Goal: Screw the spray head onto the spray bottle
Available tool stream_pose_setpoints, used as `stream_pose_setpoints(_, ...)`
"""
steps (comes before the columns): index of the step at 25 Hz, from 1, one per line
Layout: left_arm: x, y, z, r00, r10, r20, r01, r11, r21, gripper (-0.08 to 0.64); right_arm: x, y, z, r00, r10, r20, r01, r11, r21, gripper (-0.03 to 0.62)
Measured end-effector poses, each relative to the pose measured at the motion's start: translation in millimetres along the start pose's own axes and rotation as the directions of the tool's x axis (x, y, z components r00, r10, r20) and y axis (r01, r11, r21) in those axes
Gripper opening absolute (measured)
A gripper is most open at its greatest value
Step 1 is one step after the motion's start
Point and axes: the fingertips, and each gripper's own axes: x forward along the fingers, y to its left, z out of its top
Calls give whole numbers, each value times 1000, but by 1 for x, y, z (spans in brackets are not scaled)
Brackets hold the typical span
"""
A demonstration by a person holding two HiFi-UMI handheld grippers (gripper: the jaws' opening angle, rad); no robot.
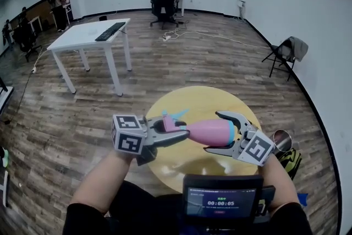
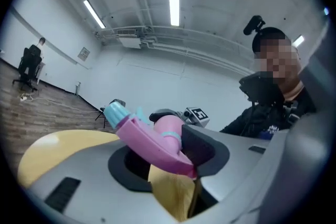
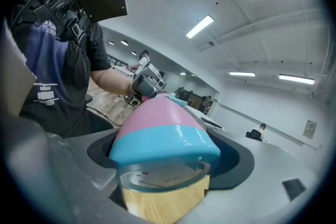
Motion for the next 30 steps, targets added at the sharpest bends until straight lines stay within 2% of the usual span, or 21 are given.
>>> stream_pose_setpoints(1, -1, 1, 4, 999, 10, 34, -8, 999, -39, 202, 0, -1, 1, 1000, -5, 5, 5, 1000, 5, 484)
stream_pose_setpoints(3, -7, 9, 13, 989, 40, 139, -15, 984, -176, 225, 0, -6, 3, 999, -34, 16, 34, 999, -4, 485)
stream_pose_setpoints(4, -16, 19, 16, 975, 70, 210, -11, 963, -270, 336, -1, -10, 4, 998, -58, 23, 58, 998, -11, 483)
stream_pose_setpoints(5, -31, 33, 17, 949, 120, 291, -4, 929, -370, 419, -3, -16, 3, 996, -85, 28, 85, 996, -10, 483)
stream_pose_setpoints(7, -76, 63, 17, 867, 252, 430, 4, 860, -511, 435, -10, -26, -3, 991, -133, 25, 133, 991, 11, 483)
stream_pose_setpoints(8, -100, 74, 17, 827, 305, 473, -2, 842, -539, 438, -14, -30, -6, 989, -149, 18, 149, 989, 23, 484)
stream_pose_setpoints(9, -120, 79, 17, 797, 338, 500, -12, 837, -547, 437, -18, -33, -10, 987, -159, 10, 159, 987, 33, 484)
stream_pose_setpoints(10, -135, 80, 18, 784, 350, 514, -23, 842, -539, 439, -21, -34, -13, 987, -162, 3, 162, 986, 39, 485)
stream_pose_setpoints(11, -140, 76, 21, 789, 338, 513, -31, 856, -516, 438, -23, -34, -15, 987, -158, -2, 158, 987, 40, 484)
stream_pose_setpoints(12, -134, 69, 26, 813, 302, 498, -31, 877, -480, 439, -22, -31, -16, 989, -150, -5, 150, 988, 33, 484)
stream_pose_setpoints(14, -95, 48, 35, 888, 184, 421, 0, 917, -400, 439, -14, -24, -11, 992, -123, -6, 123, 992, -1, 485)
stream_pose_setpoints(15, -69, 38, 36, 923, 128, 362, 16, 929, -371, 439, -8, -19, -6, 994, -108, -3, 108, 994, -21, 483)
stream_pose_setpoints(17, -24, 25, 29, 969, 70, 236, 15, 941, -339, 437, 3, -12, 4, 997, -81, 15, 82, 996, -46, 484)
stream_pose_setpoints(18, -9, 19, 26, 979, 62, 192, 1, 951, -310, 347, 7, -10, 9, 997, -69, 33, 70, 997, -39, 483)
stream_pose_setpoints(19, 0, 13, 26, 985, 57, 166, -13, 967, -255, 205, 7, -10, 11, 997, -54, 54, 55, 998, -16, 483)
stream_pose_setpoints(21, 7, 2, 27, 993, 58, 106, -47, 993, -104, 192, 3, -10, 11, 996, -18, 82, 15, 999, 41, 483)
stream_pose_setpoints(23, 9, -2, 25, 996, 70, 52, -68, 997, -26, 193, 1, -8, 9, 996, 5, 88, -11, 998, 66, 484)
stream_pose_setpoints(25, 8, -1, 24, 996, 74, 55, -73, 997, -26, 193, 2, -9, 9, 996, 9, 85, -14, 998, 66, 483)
stream_pose_setpoints(28, 0, 3, 25, 988, 105, 116, -95, 992, -88, 202, 7, -9, 13, 997, 11, 83, -15, 999, 46, 484)
stream_pose_setpoints(29, -7, 7, 24, 983, 126, 134, -110, 987, -121, 239, 7, -11, 14, 996, 5, 86, -9, 999, 43, 483)
stream_pose_setpoints(30, -19, 14, 24, 975, 151, 161, -125, 979, -164, 374, 4, -17, 14, 996, -11, 91, 7, 999, 49, 483)
